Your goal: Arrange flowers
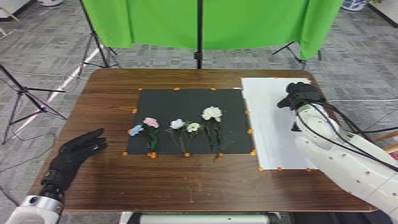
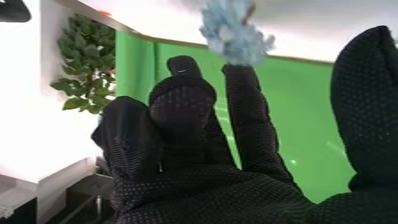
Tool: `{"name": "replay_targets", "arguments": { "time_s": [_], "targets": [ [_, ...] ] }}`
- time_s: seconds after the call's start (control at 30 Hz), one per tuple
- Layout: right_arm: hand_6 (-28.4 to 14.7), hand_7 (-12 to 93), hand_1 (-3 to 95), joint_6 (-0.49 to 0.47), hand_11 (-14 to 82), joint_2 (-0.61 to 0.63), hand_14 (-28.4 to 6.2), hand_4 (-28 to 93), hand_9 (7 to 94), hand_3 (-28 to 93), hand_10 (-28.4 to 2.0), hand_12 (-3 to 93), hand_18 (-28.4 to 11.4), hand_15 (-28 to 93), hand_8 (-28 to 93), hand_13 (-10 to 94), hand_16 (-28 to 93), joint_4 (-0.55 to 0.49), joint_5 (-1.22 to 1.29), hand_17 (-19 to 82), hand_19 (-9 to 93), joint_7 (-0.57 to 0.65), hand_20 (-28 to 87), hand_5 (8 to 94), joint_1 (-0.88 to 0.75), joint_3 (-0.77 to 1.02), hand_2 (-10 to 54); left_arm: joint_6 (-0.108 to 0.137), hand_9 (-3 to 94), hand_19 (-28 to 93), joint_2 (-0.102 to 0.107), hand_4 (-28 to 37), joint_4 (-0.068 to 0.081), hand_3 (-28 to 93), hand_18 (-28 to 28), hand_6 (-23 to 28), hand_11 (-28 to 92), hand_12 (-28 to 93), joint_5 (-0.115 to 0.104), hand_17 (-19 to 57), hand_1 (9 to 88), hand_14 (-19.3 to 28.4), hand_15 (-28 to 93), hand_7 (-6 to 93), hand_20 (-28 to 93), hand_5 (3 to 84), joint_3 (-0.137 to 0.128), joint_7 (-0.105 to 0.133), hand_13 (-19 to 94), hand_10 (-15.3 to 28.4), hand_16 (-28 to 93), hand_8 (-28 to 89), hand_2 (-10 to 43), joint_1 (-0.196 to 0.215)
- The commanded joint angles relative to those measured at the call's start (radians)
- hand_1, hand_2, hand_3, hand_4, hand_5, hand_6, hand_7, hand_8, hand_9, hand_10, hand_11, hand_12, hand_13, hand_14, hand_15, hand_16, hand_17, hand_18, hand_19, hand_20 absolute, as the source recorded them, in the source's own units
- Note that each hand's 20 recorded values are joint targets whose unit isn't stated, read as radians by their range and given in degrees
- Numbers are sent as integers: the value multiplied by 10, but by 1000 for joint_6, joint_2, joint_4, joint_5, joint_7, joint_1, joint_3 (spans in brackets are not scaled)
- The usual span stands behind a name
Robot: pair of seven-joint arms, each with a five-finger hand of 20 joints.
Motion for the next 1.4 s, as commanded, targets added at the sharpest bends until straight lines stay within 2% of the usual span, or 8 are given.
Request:
{"name": "replay_targets", "arguments": {
  "time_s": [0.03, 0.17, 0.27, 0.37, 0.53, 0.73, 1.2, 1.4],
  "targets": [
    [-5, 123, 322, 50, 206, -8, -121, -122, 545, 654, -200, 271, -205, 746, -73, 720, 373, 18, 1, 533, 932, 3, 585, 498, -8, -14, -95, -3, 404, 87, -9, -113, 1, 622, 146, 39, 168, 128, 5, 65, 363, 171, 178, 98, 187, 416, 0, -6, 347, 121, 34, -59, -95, 11],
    [-1, 164, 427, 174, 269, -13, -83, -149, 699, 660, -153, 274, -182, 742, -90, 782, 374, 22, 84, 580, 932, -34, 603, 603, -7, -36, -95, -5, 404, 88, -9, -113, 2, 623, 147, 40, 168, 128, 6, 65, 362, 171, 177, 98, 187, 415, 2, -7, 347, 121, 34, -58, -95, 8],
    [-10, 189, 552, 247, 178, -15, -55, -155, 824, 583, -103, 408, -166, 731, 56, 827, 375, 14, 135, 621, 932, -47, 620, 694, -14, -41, -95, -5, 404, 88, -10, -113, 1, 622, 147, 40, 168, 128, 6, 65, 363, 172, 178, 98, 187, 415, 2, -6, 347, 121, 34, -58, -95, 9],
    [-13, 224, 602, 287, 157, -14, -38, -164, 887, 582, -89, 454, -160, 720, 90, 864, 373, -20, 153, 646, 932, -50, 629, 767, -36, -16, -95, -7, 404, 89, -11, -113, 1, 623, 147, 39, 168, 128, 6, 65, 363, 171, 177, 98, 187, 415, 1, -7, 347, 122, 34, -58, -95, 9],
    [-19, 227, 613, 309, 164, 14, -31, -166, 899, 586, -87, 466, -159, 715, 94, 876, 375, -181, 214, 653, 932, -78, 631, 784, -106, 61, -95, -5, 404, 89, -10, -113, -2, 622, 147, 40, 167, 128, 5, 65, 363, 171, 178, 98, 187, 415, -4, -9, 347, 121, 34, -58, -95, 16],
    [-19, 225, 612, 261, 158, 20, -30, -163, 899, 588, -87, 474, -158, 712, 98, 876, 383, -343, 207, 654, 932, -120, 634, 785, -172, 72, -95, -10, 404, 89, -8, -113, 1, 621, 147, 40, 167, 129, 6, 65, 363, 171, 177, 98, 186, 415, 0, -9, 347, 121, 34, -58, -95, 9],
    [-14, 237, 593, 225, 162, -20, -30, -150, 893, 593, -86, 480, -156, 712, 99, 868, 394, -384, 97, 648, 932, -171, 639, 778, -203, -35, -95, -17, 404, 84, -1, -111, 9, 624, 143, 41, 166, 128, 1, 67, 359, 172, 175, 97, 183, 416, 5, -6, 347, 121, 33, -58, -95, -3],
    [-12, 241, 560, 207, 163, -19, -34, -142, 868, 580, -88, 474, -157, 716, 96, 855, 398, -385, 100, 637, 932, -184, 643, 759, -218, -35, -95, 54, 397, 43, 8, -113, 10, 625, 100, 44, 160, 123, -24, 89, 359, 151, 111, 95, 178, 418, 30, 57, 308, 123, 17, -58, -95, -3]
  ]
}}
